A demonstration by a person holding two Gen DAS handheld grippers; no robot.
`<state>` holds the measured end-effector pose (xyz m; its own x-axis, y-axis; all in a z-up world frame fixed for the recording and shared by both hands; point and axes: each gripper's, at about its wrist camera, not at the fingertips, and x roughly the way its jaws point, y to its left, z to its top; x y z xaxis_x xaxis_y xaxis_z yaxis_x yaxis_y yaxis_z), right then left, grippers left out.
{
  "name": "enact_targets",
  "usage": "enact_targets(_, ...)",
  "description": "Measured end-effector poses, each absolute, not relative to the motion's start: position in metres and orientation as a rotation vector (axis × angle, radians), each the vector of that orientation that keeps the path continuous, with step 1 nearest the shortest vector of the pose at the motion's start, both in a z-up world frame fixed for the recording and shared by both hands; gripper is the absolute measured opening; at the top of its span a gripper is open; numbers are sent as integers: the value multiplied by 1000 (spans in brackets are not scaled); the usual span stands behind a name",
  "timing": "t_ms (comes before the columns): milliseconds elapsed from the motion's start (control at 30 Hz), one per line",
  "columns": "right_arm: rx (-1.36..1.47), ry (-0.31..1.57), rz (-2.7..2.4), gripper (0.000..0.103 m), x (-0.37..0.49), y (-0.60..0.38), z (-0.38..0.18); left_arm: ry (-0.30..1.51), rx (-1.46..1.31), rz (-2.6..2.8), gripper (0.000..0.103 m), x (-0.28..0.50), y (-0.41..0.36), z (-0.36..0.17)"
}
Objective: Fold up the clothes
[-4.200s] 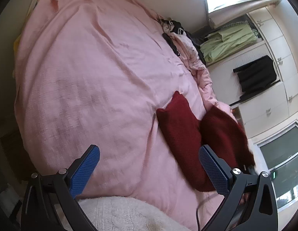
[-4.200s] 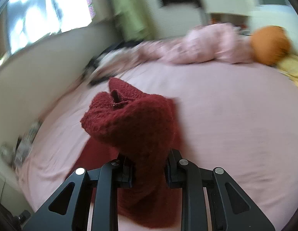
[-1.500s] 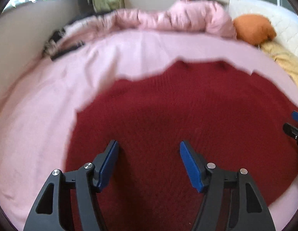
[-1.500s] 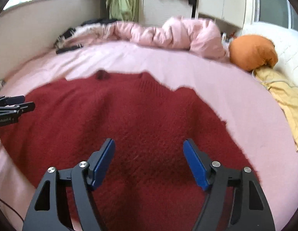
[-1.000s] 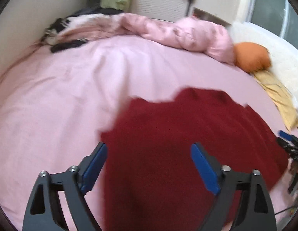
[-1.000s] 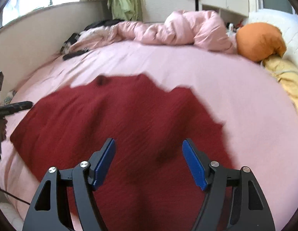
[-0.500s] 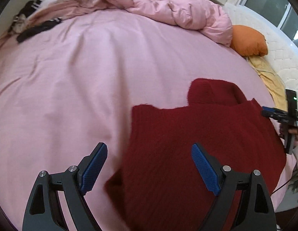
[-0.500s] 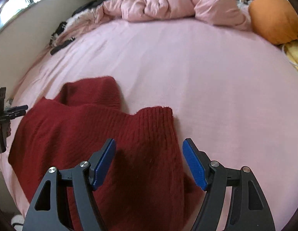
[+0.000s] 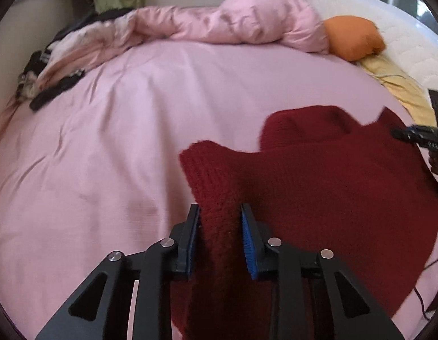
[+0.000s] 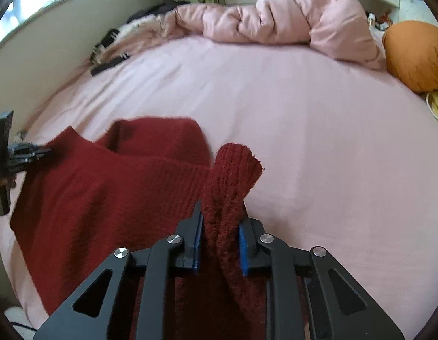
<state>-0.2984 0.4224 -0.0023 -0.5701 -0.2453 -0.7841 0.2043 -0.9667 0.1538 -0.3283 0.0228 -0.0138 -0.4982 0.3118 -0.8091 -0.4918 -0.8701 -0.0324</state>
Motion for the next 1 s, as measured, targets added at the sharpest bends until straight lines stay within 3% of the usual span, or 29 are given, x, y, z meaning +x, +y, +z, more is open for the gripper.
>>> enact_targets(67, 1237, -91, -2583, 20, -290, 420, 7, 246, -1230, 2290, 24, -325, 27, -20)
enact_targets(100, 1206, -102, -2587, 20, -286, 418, 11, 267, -1271, 2272, 16, -326, 30, -27)
enact_targets(167, 1199, -67, -2590, 19, -282, 410, 13, 283, -1296, 2304, 14, -330, 33, -34)
enact_targets(367, 1117, -75, -2621, 17, -257, 408, 40, 35, -1094, 2413, 13, -300, 7, 15)
enact_targets(700, 936, -100, -2591, 17, -126, 399, 127, -87, -808, 2404, 13, -126, -46, 121)
enact_targets(867, 889, -123, -2568, 17, -24, 394, 158, -142, -806, 2388, 13, -29, -77, 135)
enact_targets(1000, 930, -195, -2552, 17, 56, 396, 154, -176, -918, 2395, 13, 40, -101, 111)
